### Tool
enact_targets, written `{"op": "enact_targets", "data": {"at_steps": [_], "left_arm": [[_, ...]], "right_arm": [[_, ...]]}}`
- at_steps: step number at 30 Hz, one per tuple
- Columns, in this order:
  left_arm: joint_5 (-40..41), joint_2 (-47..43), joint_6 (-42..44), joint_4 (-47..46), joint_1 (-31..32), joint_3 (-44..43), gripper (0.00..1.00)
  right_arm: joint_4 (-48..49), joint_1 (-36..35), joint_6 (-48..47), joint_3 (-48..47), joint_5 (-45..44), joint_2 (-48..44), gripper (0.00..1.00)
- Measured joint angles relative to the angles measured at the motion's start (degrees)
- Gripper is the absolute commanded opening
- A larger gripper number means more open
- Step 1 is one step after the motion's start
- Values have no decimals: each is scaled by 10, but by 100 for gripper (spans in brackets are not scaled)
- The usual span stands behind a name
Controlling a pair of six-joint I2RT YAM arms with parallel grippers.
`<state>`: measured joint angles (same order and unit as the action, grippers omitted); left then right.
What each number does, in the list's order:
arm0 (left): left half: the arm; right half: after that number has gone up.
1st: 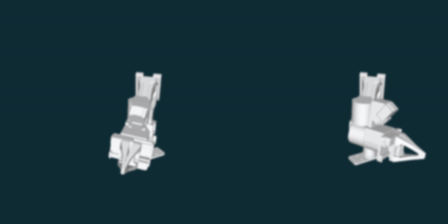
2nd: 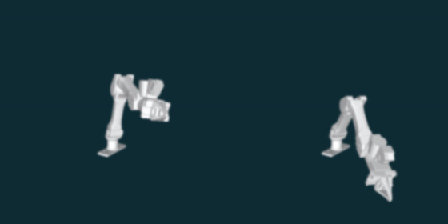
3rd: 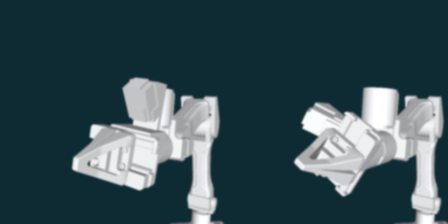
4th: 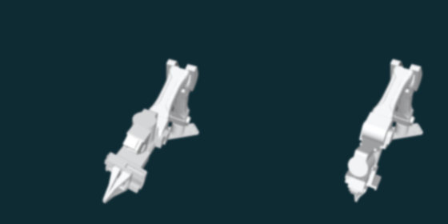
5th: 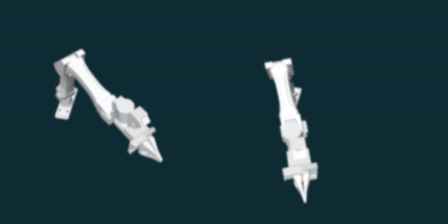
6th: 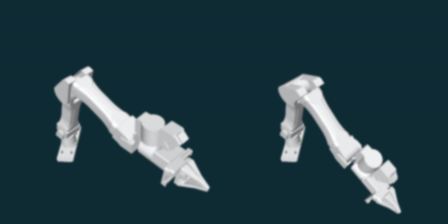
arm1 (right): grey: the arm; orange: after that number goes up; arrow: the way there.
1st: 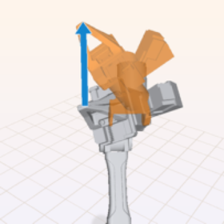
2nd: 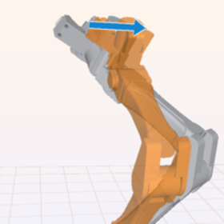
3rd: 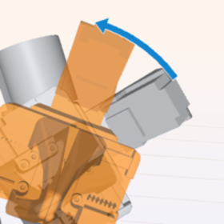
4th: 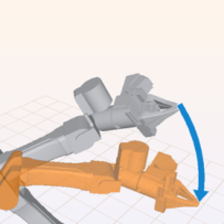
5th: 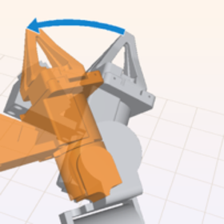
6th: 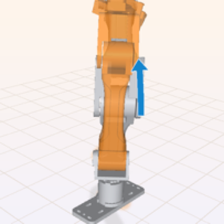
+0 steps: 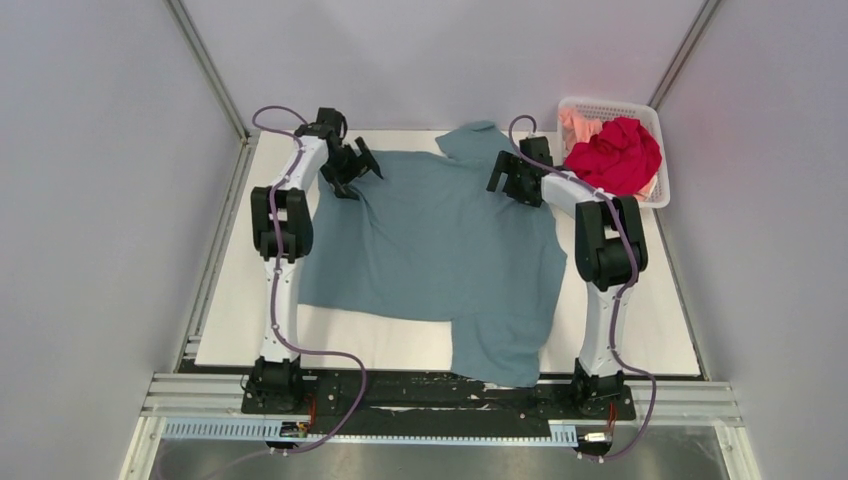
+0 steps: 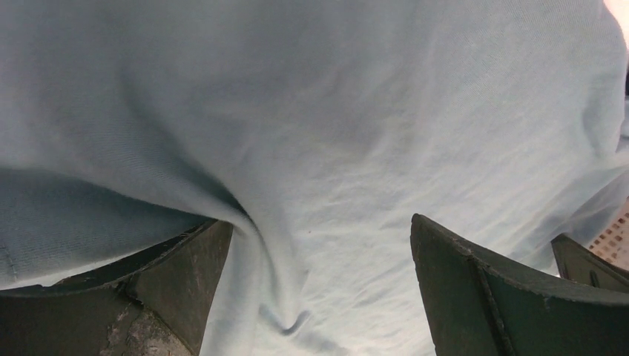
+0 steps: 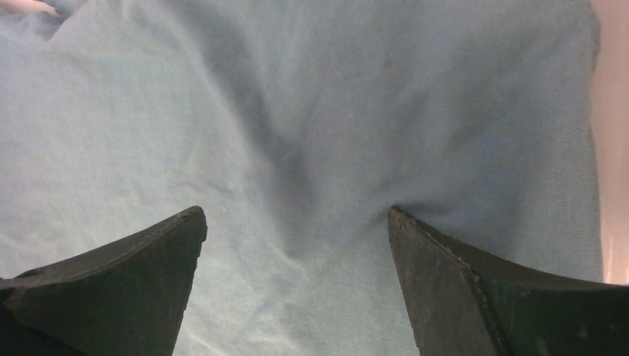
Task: Fold and stack the t-shirts
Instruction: Flatten out the tshirt, then grab the side of the flattened tshirt closest away from the robot with both arms
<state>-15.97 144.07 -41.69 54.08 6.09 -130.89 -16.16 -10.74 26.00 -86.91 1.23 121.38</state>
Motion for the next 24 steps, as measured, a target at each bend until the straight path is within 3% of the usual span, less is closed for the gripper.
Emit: {"op": "enact_targets", "data": {"at_steps": [7,11,14,21,24], "left_arm": [[1,4,21,-17,-24,-16,100],[23,-23,42,-24,-29,14,100],[50,-130,47,-42,-31,158,100],[158,-571,12,-117,-32,615,100],[206,-707,-24,-117,-41,746,100]], "right_arm": [[-42,0,-23,-35,9,5,100],[-60,-3,-40,0,12,-54,100],[-65,-15,-52,68,3,-149,100],[-80,-97,-59,234,-30,-367,100],[-87,-117,-59,283,-37,-412,100]]}}
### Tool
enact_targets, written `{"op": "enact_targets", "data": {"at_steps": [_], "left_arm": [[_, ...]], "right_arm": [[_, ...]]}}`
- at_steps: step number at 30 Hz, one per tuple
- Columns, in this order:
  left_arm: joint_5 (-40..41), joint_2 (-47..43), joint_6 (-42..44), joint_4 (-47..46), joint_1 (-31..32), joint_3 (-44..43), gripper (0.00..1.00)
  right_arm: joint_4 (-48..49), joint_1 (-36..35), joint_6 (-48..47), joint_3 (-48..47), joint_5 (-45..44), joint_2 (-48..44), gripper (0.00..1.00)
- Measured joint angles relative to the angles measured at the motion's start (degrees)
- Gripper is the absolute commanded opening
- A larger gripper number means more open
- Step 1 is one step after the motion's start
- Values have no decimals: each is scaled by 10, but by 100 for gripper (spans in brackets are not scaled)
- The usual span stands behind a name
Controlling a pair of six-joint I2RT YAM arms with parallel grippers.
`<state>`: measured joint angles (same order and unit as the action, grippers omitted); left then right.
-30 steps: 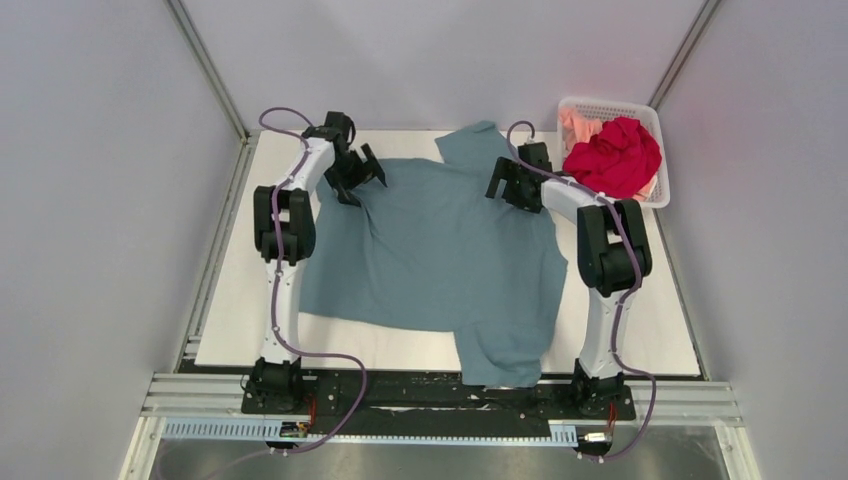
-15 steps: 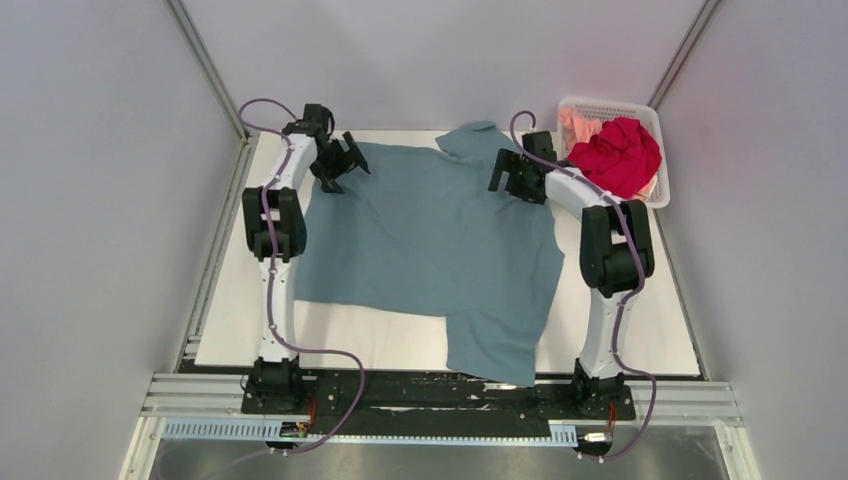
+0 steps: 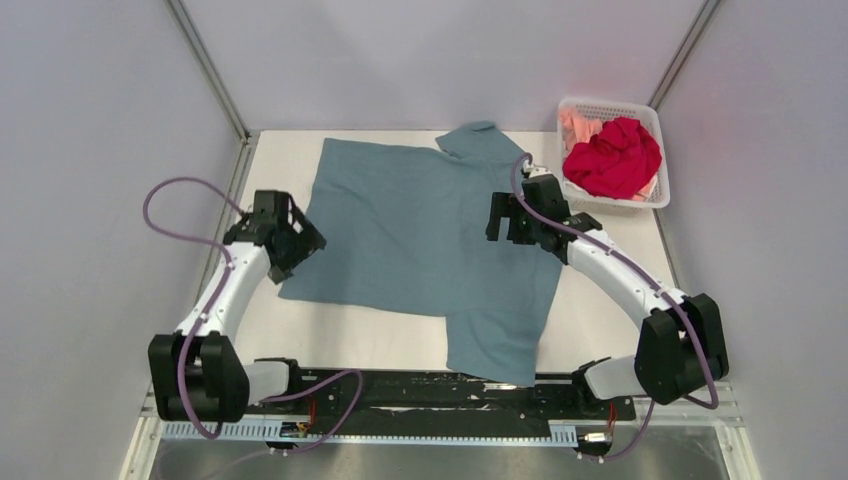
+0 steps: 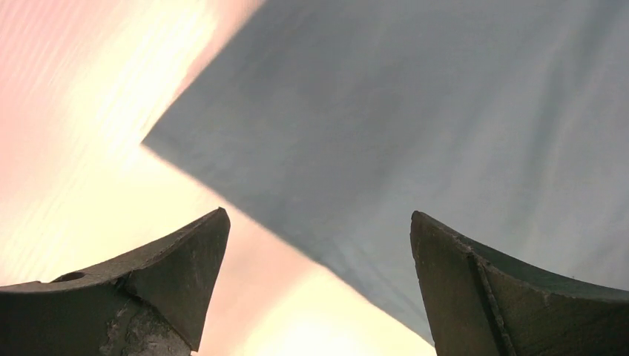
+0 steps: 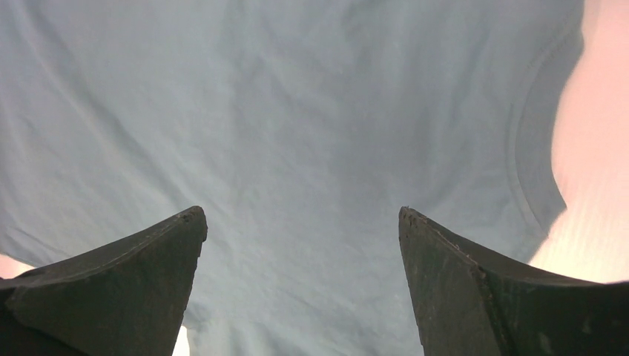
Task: Fold and stack the t-shirts
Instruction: Grab the side of the flattened tshirt closest away from the robot with both arms
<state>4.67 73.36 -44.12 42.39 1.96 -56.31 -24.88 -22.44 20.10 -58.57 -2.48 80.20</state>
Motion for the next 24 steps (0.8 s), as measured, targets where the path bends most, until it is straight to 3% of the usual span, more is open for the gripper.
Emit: {"op": "enact_targets", "data": {"at_steps": [7,15,19,24], "left_arm": [[43,-48,-80,-16,-44,188,100],[49,-15,-116,-66,-73,208,99],[57,4,-124,-72,-74,196,89],[66,44,-126,-81,-79,172,66]], "right_arm": [[-16,2,5,23,-12,-12,100],[-16,2,6,27,-23,-14,100],[-17,2,8,33,-26,-14,100],[-18,2,8,35,-33,-14,100]]}}
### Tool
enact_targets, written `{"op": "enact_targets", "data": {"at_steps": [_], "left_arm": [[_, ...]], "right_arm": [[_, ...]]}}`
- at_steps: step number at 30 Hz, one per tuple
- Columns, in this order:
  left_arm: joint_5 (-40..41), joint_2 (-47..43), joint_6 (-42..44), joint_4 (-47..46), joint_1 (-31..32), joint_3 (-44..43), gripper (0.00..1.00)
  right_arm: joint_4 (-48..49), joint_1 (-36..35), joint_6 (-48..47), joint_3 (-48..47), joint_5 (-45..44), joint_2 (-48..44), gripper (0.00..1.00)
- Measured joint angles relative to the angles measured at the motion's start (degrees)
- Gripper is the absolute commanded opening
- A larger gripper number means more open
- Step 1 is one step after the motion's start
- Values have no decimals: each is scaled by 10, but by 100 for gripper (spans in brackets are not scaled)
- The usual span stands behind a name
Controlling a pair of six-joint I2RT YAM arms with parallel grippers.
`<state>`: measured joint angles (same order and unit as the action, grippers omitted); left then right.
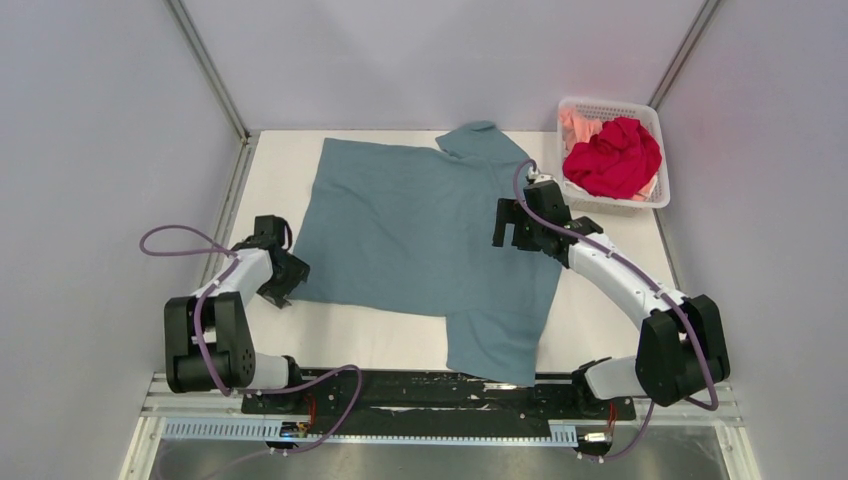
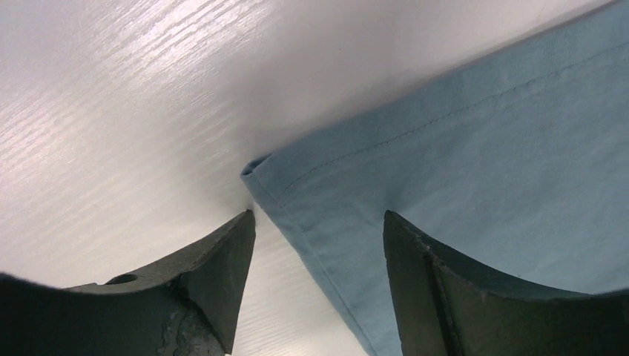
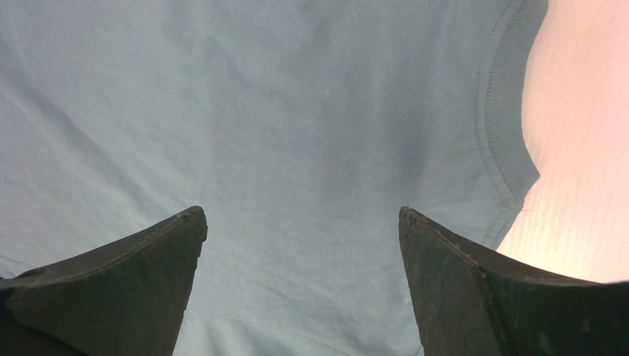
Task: Fold and stack the t-shirts
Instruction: Grab the side of the flattened tshirt closest away from the robot with both arms
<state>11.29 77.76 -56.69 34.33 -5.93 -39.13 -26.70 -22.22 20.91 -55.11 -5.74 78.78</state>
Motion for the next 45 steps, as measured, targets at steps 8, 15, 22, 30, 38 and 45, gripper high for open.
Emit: {"op": "enact_targets", "data": {"at_steps": [8,15,22,30,38,45], "left_arm": [[1,40,-1,-35,-2,-22,18],[-14,50,-5,-77,-5,-24,0],[-17,31,-5,-103,-5,-2,0],[-17,9,-7,-120,-5,22,0],[-19,-25,-15,-120,-5,50,0],[-20,-57,-19,-107,-5,70,0]], "right_arm": [[-1,0,0,18,-9,-3,100],[-16,-26,0,23,-16,-29,100],[-96,-234,11,35,-14,-38,95],[-212,-426,109,138,69,-96,82],[-258,-445,208,210,42,-131,65],[-236,-443,240,214,-4,-93,56]]}}
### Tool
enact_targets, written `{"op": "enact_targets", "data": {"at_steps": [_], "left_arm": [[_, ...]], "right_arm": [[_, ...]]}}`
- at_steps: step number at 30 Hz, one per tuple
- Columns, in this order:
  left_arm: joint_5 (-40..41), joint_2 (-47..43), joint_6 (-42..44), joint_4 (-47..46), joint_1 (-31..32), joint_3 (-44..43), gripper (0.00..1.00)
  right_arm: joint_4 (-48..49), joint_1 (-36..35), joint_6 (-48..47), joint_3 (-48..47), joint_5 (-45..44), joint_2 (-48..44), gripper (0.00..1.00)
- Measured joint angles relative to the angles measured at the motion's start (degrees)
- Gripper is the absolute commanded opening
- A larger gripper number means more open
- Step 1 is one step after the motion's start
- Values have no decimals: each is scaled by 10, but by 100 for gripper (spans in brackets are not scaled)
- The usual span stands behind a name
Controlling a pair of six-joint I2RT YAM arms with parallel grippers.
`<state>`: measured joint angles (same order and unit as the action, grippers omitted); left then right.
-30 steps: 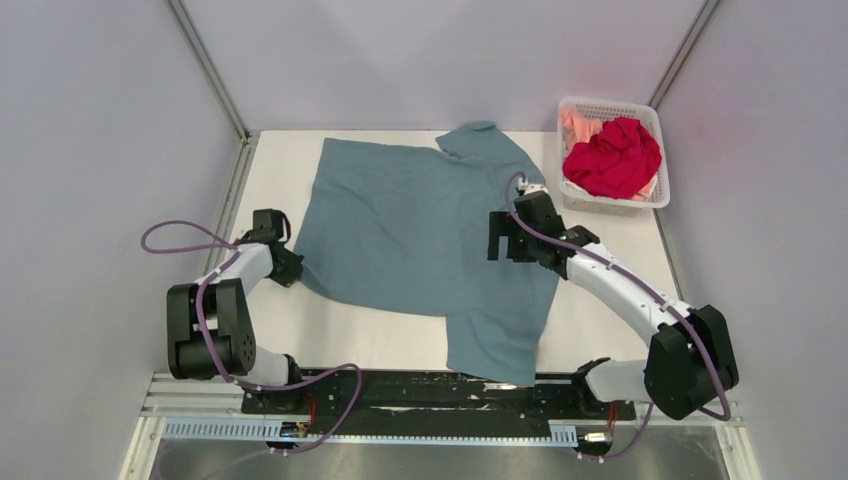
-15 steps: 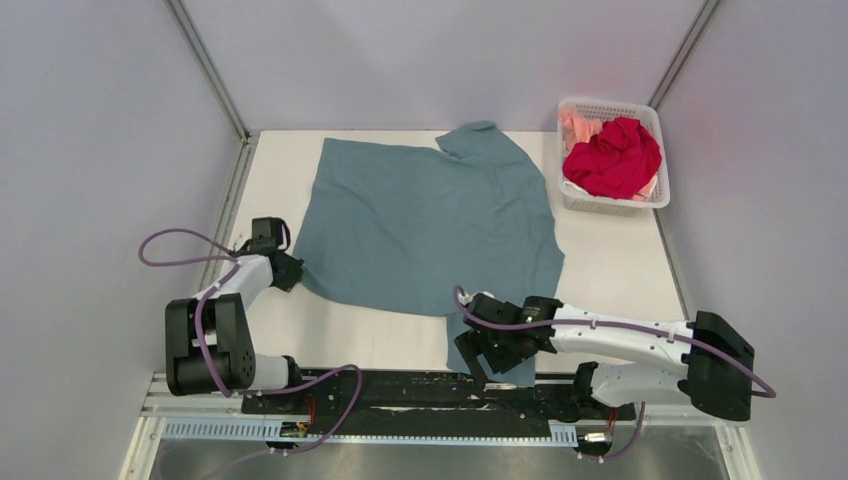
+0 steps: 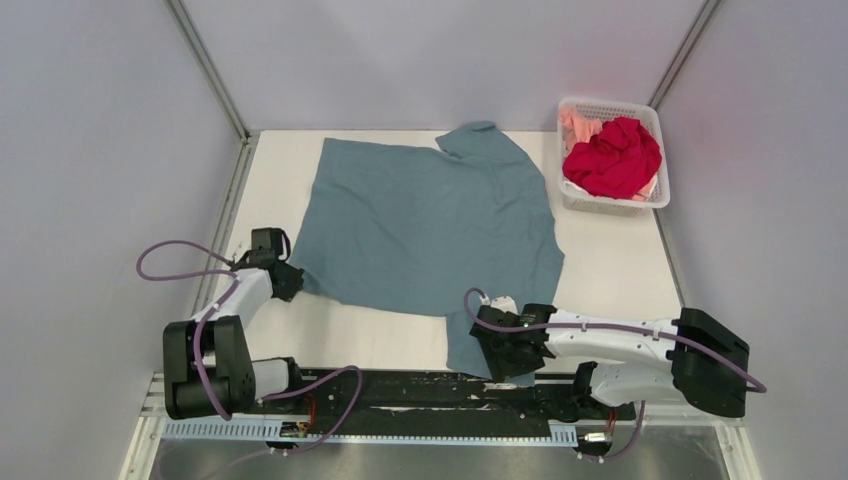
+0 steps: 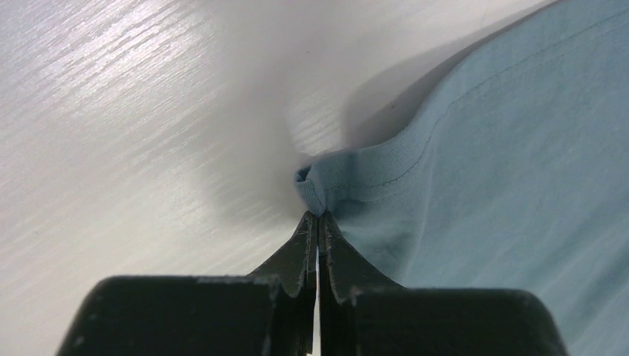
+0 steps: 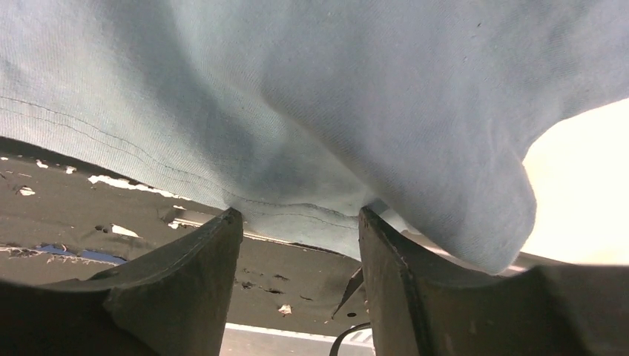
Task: Fold and stack the t-shirts
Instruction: Grab the side of the flattened tshirt closest away from the robot with both arms, then fold the flattened tshirt in 1/3 of the way
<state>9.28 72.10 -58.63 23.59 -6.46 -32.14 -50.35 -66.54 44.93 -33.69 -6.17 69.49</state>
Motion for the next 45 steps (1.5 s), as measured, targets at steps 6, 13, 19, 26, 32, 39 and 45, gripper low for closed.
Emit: {"op": "enact_targets", "data": {"at_steps": [6,13,19,26,32,39,45], "left_arm": [[0,-16,0,20,0,6,0],[0,-21,0,34,0,6,0],[0,-44,-3,67,0,13,0],[11,-145,-40,139,0,59,0],[33,-253,-64,200,0,78,0],[31,-293,-64,212,0,75,0],[2,-203,-49,181,0,19,0]], "right_arm": [[-2,11,1,-1,-4,6,27],[-12,19,-18,3,-5,-5,0],[-3,19,-25,-9,68,-25,0],[-45,19,-35,-19,212,-89,0],[-81,19,-35,-21,264,-125,0],[-107,71,-60,-70,228,-115,0],[-96,215,-128,-153,165,-87,0]]}}
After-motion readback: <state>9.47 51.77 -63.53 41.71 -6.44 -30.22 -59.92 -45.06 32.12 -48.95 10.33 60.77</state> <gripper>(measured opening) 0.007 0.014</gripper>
